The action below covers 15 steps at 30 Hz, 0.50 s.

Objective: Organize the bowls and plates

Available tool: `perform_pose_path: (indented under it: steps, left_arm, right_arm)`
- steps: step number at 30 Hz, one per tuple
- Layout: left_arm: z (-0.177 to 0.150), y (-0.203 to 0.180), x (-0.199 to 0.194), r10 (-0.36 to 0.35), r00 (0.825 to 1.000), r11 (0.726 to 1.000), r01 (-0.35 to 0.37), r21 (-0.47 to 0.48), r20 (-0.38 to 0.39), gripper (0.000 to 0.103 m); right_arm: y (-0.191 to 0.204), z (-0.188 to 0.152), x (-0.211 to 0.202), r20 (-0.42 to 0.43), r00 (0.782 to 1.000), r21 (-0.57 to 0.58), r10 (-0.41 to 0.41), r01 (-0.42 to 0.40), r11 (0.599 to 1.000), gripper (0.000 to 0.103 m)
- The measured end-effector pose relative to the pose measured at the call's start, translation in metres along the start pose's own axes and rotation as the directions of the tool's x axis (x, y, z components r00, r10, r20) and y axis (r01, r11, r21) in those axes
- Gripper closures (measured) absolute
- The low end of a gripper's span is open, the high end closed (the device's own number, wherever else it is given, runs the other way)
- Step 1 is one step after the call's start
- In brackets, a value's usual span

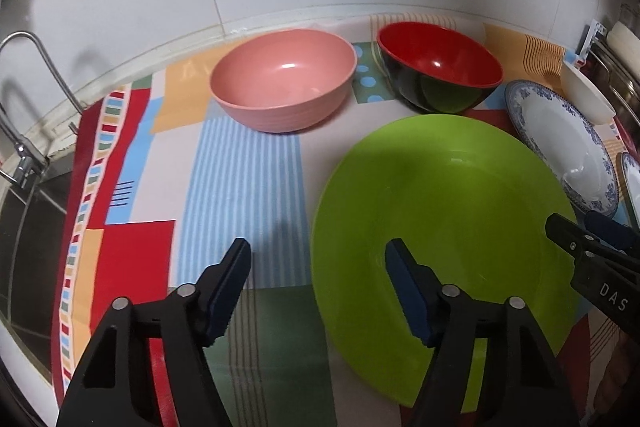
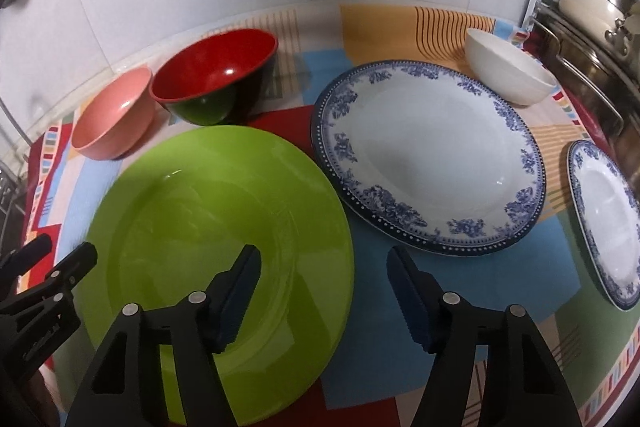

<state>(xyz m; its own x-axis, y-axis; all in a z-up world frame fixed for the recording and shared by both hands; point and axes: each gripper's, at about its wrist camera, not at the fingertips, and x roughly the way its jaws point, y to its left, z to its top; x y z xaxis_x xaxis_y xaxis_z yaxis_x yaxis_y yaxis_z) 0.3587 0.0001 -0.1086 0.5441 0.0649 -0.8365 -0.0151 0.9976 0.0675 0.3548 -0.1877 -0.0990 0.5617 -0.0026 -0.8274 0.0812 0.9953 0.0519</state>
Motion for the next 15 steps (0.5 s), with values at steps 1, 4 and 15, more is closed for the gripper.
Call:
perform_pose_path:
  steps: [1, 4, 15]
  left_arm:
    - [0.0, 0.0, 0.002, -0.005, 1.0, 1.0, 0.005, 0.0, -0.005, 0.037]
    - [0.001, -0.002, 0.006, -0.02, 1.0, 1.0, 0.02, 0.0, -0.02, 0.043]
    - [0.002, 0.004, 0.02, -0.094, 0.992, 0.995, 0.09, -0.046, -0.081, 0.061]
  right_arm:
    - [0.0, 0.001, 0.002, -0.004, 1.0, -0.002, 0.001, -0.001, 1.0, 0.039]
    - [0.0, 0.002, 0.005, -0.018, 1.0, -0.009, 0.001, -0.001, 1.0, 0.043]
    - [0.002, 0.005, 0.012, -0.048, 0.999, -0.023, 0.011, -0.012, 1.0, 0.057]
